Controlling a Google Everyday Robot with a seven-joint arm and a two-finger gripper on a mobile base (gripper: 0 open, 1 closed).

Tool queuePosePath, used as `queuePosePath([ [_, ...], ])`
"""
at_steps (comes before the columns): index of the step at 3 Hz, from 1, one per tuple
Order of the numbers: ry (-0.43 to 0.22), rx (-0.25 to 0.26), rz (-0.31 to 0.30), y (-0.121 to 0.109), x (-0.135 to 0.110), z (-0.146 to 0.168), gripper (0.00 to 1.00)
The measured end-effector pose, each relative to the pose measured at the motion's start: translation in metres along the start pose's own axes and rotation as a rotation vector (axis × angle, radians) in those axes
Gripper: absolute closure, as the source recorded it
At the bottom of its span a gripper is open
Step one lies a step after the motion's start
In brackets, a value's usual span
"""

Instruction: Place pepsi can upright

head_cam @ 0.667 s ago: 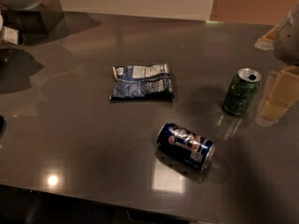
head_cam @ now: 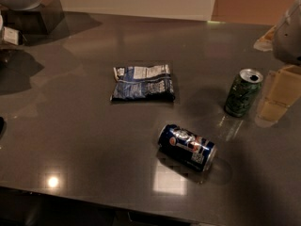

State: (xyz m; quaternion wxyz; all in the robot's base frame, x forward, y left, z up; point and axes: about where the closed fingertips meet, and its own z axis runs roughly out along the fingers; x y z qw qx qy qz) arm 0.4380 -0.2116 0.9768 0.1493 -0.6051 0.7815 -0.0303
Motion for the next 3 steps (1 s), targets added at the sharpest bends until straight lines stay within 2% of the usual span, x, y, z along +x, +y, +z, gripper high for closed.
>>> queuePosePath([
  [1,0.003,-0.063,0.007,0.011,-0.019,0.008,0.00],
  [2,0.031,-0.103,0.035,0.027,-0.040,0.020,0.00],
  [3,0.070,-0.112,0.082,0.048,-0.057,0.034,0.00],
])
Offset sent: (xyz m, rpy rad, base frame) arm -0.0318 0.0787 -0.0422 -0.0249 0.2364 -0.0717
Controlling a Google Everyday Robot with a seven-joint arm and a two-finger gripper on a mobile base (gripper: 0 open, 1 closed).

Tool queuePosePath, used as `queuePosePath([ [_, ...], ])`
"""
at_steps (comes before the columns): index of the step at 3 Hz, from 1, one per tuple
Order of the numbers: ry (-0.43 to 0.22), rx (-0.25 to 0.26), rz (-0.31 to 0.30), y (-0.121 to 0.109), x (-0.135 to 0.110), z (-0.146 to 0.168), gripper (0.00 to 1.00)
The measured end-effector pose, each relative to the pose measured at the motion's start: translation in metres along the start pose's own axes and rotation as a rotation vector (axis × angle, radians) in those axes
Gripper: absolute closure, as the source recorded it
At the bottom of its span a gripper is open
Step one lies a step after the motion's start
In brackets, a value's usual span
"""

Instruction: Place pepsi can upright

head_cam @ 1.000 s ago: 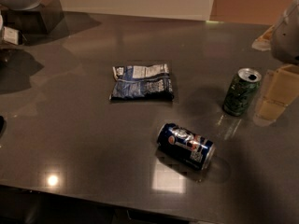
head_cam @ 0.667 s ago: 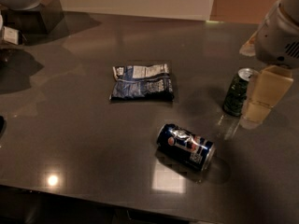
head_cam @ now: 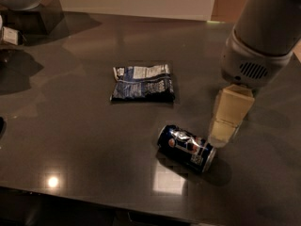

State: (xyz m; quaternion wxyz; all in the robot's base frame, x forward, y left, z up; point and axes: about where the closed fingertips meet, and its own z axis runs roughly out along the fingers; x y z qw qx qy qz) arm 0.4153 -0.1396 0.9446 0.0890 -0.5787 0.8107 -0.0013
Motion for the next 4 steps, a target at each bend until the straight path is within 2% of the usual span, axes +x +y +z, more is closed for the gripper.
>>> queuePosePath([
  [2,0.071,-0.008,0.109,0.030,-0.020,0.049,0.00],
  [4,0.126,-0.041,0.130,0.039,-0.035,0.088,0.00],
])
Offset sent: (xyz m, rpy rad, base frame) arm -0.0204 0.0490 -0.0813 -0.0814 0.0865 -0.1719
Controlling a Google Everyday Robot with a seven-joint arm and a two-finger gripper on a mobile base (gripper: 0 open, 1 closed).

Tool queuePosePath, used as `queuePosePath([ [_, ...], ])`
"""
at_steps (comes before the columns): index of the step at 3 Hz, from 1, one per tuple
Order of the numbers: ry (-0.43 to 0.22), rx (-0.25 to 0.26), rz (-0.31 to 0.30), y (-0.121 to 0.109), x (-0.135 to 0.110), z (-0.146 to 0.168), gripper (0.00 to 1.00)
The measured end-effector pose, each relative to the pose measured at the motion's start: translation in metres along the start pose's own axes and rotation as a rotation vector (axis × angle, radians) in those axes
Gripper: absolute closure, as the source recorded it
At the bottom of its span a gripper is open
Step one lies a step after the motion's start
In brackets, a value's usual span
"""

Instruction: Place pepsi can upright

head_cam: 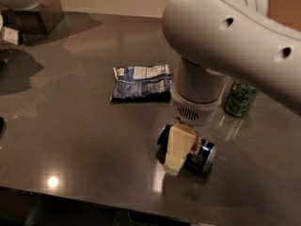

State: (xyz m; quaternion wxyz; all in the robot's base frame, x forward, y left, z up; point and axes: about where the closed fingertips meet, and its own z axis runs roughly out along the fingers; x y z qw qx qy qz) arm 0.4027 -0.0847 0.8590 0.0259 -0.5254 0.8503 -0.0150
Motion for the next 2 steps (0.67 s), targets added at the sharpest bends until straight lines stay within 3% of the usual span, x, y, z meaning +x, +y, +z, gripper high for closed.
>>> queuePosePath([
  [1,0.029,-0.024,-0.011,0.0052,-0.0079,0.0124,0.00],
  [2,0.060,-0.045,-0.019,0.0094,-0.0130,0.0203,0.18],
])
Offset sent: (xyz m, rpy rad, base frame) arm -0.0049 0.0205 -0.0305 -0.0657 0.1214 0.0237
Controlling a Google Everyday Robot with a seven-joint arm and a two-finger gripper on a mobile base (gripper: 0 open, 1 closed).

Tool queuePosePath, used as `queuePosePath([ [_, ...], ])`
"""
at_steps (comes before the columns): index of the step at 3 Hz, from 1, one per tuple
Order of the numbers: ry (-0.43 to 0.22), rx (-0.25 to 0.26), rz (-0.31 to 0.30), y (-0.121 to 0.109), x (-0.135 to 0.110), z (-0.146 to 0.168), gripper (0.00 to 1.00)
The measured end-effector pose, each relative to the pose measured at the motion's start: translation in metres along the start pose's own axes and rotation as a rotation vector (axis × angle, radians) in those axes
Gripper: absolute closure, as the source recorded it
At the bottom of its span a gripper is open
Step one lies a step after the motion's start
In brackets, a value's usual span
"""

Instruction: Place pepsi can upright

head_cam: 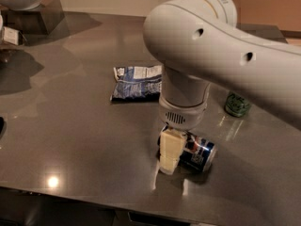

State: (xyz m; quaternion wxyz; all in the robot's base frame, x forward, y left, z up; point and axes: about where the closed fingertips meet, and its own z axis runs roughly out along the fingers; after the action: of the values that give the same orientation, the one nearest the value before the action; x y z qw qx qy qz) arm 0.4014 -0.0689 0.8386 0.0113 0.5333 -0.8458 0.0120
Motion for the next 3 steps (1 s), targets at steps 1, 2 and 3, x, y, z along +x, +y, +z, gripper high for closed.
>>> queuePosePath([
  [1,0.011,-0.014,-0.002,0.001,-0.003,0.001,0.41],
  [2,-0.001,-0.019,-0.001,0.001,-0.004,-0.005,0.64],
  [3,-0.083,-0.030,0.004,-0.009,-0.006,-0.029,0.87],
])
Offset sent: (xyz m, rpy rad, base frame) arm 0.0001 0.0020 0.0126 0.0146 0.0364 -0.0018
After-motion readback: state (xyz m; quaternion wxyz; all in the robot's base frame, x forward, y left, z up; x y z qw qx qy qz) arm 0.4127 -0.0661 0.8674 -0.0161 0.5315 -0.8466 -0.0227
